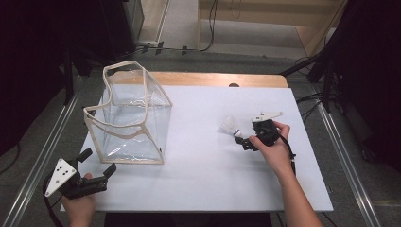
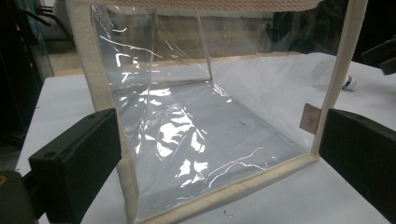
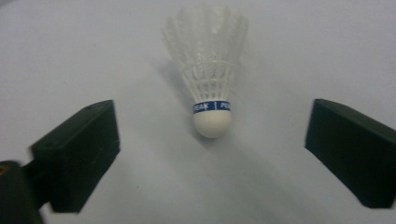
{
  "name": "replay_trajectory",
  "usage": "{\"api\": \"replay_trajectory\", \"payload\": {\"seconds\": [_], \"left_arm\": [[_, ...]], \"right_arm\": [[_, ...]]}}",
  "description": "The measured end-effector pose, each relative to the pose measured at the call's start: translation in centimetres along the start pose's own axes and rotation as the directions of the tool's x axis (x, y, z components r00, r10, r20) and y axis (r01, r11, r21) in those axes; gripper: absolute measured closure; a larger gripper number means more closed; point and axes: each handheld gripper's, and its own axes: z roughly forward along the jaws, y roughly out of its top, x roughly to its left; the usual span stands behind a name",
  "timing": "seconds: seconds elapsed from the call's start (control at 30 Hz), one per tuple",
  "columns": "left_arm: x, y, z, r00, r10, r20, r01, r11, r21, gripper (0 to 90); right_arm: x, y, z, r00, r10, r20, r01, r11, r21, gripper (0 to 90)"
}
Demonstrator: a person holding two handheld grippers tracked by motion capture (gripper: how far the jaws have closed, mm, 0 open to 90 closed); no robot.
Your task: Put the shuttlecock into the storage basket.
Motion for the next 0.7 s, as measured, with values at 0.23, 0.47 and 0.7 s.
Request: {"api": "replay_trajectory", "payload": {"seconds": [0.23, 0.47, 0.7], "left_arm": [[0.0, 0.0, 0.0, 1.0000, -0.001, 0.002, 0.001, 1.0000, -0.002, 0.0], [0.0, 0.0, 0.0, 1.0000, -0.001, 0.002, 0.001, 1.0000, -0.002, 0.0], [0.0, 0.0, 0.0, 1.0000, -0.001, 0.002, 0.001, 1.0000, -0.002, 0.0]], "right_arm": [[0.0, 0.0, 1.2, 0.9987, -0.035, 0.036, 0.033, 0.9980, 0.053, 17.4], [0.3, 0.0, 2.1, 0.9972, -0.073, 0.017, 0.071, 0.9925, 0.099, 32.6], [0.4, 0.1, 2.5, 0.9949, -0.100, -0.013, 0.100, 0.9891, 0.108, 42.7]]}}
